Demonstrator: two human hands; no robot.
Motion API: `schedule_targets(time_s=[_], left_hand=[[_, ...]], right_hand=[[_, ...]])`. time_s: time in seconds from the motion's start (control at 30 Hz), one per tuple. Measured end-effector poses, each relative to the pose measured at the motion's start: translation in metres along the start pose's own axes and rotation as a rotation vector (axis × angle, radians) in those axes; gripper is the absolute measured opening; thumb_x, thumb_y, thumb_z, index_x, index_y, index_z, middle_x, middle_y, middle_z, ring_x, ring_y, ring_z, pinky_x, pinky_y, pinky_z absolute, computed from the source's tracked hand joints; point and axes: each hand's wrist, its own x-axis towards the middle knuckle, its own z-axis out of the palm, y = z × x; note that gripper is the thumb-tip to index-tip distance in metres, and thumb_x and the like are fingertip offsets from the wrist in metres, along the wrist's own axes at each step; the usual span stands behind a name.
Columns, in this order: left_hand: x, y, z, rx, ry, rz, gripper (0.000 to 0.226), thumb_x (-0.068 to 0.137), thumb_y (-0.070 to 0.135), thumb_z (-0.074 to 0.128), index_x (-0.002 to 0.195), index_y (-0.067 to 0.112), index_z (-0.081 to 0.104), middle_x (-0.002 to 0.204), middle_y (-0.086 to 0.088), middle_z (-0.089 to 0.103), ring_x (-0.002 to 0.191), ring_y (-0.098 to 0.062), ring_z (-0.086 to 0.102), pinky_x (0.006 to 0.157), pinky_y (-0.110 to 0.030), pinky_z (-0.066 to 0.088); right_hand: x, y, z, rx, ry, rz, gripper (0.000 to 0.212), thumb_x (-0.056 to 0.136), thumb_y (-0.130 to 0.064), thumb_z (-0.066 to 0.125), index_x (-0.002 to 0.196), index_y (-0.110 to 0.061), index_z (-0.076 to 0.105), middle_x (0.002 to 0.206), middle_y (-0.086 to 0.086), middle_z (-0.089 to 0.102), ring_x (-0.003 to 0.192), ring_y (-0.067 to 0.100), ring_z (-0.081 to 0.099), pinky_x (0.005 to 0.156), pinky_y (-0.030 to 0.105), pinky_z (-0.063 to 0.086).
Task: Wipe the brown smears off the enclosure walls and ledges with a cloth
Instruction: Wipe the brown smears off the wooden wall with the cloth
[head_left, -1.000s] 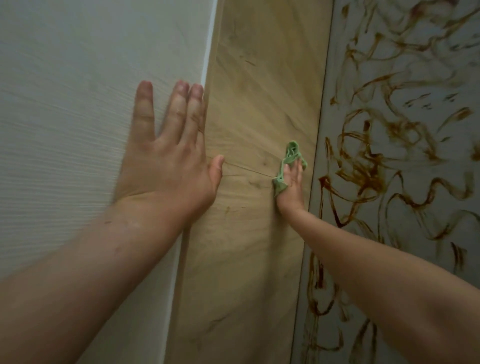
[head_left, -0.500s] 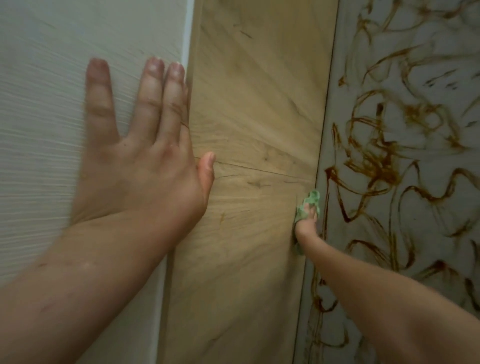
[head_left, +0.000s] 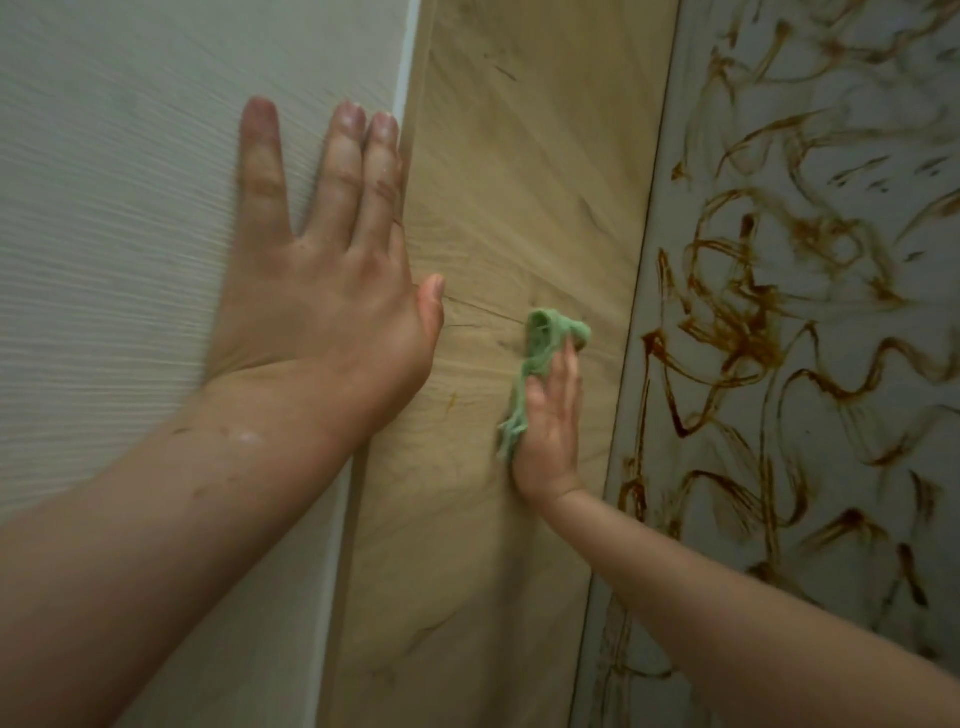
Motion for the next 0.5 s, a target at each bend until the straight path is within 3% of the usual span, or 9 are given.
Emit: schedule_targets(time_s=[0.13,0.23,0.33,0.4,0.47,0.5], left_hand=[[0.0,0.002,0.003,0.012,-0.003,-0.002,0.08,0.103,0.048,-0.001,0.159,-0.009,0.001,0.171,-0.021,-0.004,0.158,-0.037,-0.006,0.121,-0.069,-0.003],[0.003,0.003,0.008,0.003,0.036,-0.01,0.081,0.103,0.049,0.002,0.16,-0.008,0.007,0.171,-0.021,0.001,0.159,-0.036,-0.003,0.122,-0.069,-0.001],[0.004,0.003,0.009,-0.036,0.064,-0.018,0.08,0.104,0.049,0.008,0.158,-0.009,0.017,0.17,-0.022,0.007,0.159,-0.036,0.001,0.122,-0.068,0.002],[0.002,0.002,0.01,-0.027,0.062,-0.014,0.08,0.104,0.048,0.006,0.158,-0.01,0.017,0.17,-0.022,0.006,0.159,-0.036,0.0,0.122,-0.068,0.002],[0.001,0.003,0.01,0.005,0.059,0.001,0.08,0.104,0.047,0.004,0.159,-0.01,0.013,0.17,-0.023,0.003,0.158,-0.037,-0.001,0.122,-0.068,0.0],[0.001,0.003,0.009,0.013,0.061,0.004,0.08,0.103,0.047,0.003,0.159,-0.01,0.012,0.171,-0.022,0.003,0.158,-0.038,-0.001,0.121,-0.068,-0.001]], right_hand=[[0.057,0.092,-0.023,-0.016,-0.024,0.5,0.055,0.114,-0.032,0.02,0.165,-0.024,0.002,0.173,-0.003,-0.011,0.16,0.02,-0.008,0.13,0.046,0.001],[0.085,0.14,-0.032,0.025,-0.001,0.616,0.06,0.112,-0.045,0.021,0.166,-0.025,0.003,0.174,-0.001,-0.007,0.16,0.026,0.0,0.129,0.051,0.006],[0.055,0.162,-0.019,0.039,0.026,0.706,0.059,0.112,-0.046,0.019,0.166,-0.024,0.007,0.174,0.0,-0.002,0.159,0.026,0.005,0.128,0.053,0.009],[0.004,0.191,-0.007,0.056,0.035,0.925,0.07,0.106,-0.063,0.02,0.166,-0.027,0.013,0.173,0.001,0.009,0.158,0.028,0.015,0.127,0.056,0.014],[-0.047,0.246,0.005,0.211,0.067,1.107,0.105,0.079,-0.096,0.023,0.164,-0.034,0.02,0.171,0.0,0.02,0.154,0.032,0.026,0.124,0.06,0.019],[-0.059,0.267,0.009,0.227,0.073,1.144,0.109,0.073,-0.098,0.026,0.163,-0.036,0.023,0.168,0.002,0.026,0.15,0.035,0.031,0.122,0.061,0.023]])
